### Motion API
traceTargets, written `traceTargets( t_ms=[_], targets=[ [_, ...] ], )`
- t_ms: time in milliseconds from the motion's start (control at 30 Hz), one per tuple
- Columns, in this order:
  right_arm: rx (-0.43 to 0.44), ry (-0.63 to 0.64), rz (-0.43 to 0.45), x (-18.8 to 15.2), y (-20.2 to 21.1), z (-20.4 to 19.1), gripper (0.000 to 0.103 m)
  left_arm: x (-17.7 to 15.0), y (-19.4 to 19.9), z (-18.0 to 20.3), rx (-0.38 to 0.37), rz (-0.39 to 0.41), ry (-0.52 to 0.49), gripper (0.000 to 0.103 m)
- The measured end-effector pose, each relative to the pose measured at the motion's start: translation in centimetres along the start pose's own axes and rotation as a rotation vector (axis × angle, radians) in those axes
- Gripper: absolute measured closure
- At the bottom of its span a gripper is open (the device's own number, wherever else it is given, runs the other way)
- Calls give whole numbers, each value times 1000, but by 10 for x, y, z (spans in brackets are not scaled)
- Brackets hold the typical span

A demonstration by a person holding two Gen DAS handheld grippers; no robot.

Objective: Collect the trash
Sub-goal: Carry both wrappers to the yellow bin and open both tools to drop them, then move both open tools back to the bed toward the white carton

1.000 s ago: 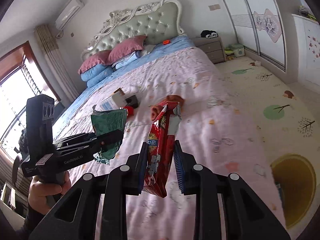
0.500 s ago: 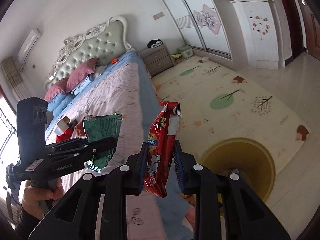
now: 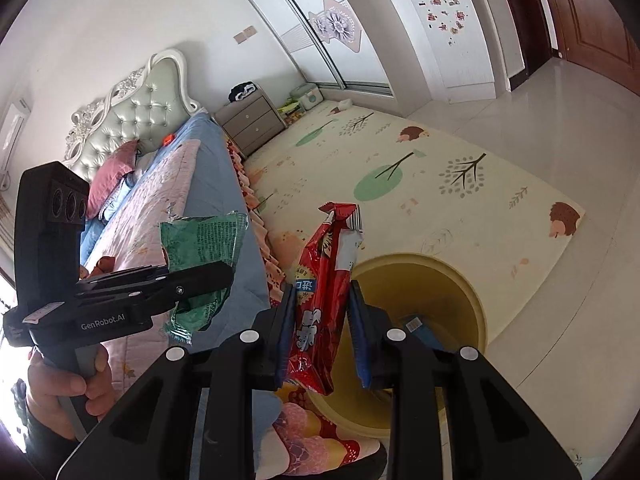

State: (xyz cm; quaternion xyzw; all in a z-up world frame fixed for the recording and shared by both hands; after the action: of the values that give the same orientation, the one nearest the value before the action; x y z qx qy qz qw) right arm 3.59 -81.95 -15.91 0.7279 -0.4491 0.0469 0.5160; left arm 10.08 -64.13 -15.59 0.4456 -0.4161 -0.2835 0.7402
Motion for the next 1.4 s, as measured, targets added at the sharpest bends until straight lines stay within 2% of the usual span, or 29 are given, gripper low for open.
traceTargets(
  t_ms=[200,233,267,300,333,367,567,933,1167,1400],
  targets=[
    [-13,-28,-33,-1,-18,22,76,7,-31,5,-10,-89,3,70],
    [-9,-32,-45,-1,-23,25,73,6,-35,5,-7,-105,6,66],
    [-17,-40,-56,-1,-27,28,64,5,-38,4,-11,-120,11,49],
    [-32,-50,-61,0,-30,32,56,7,-43,3,-11,-130,17,40],
    [-51,-56,-58,-1,-32,36,47,7,-45,1,-1,-135,25,27],
    [-71,-59,-56,-1,-34,40,47,5,-47,-1,11,-138,33,24],
    [-64,-79,-73,-7,-42,49,47,0,-53,-5,38,-163,46,22],
    [-71,-48,-62,-3,-31,37,48,4,-39,-2,50,-97,18,22],
    [-73,-30,-39,0,-15,22,48,2,-14,0,39,-30,25,22],
    [-41,35,-9,8,1,-22,48,-14,27,-14,71,33,28,22]
  ],
)
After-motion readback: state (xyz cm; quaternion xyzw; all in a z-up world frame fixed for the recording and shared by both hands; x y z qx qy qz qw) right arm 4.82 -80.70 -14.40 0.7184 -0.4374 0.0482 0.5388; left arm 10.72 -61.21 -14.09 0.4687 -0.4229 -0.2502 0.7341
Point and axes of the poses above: each gripper's, at about its wrist camera, not at the fingertips, and y roughly against the way its jaws point, z to its right, x to its top, the point moved 7 cm from there along -y, roughly the way its jaws point, and after that the axes turned 9 degrees about -z, right-handed, at the moved point
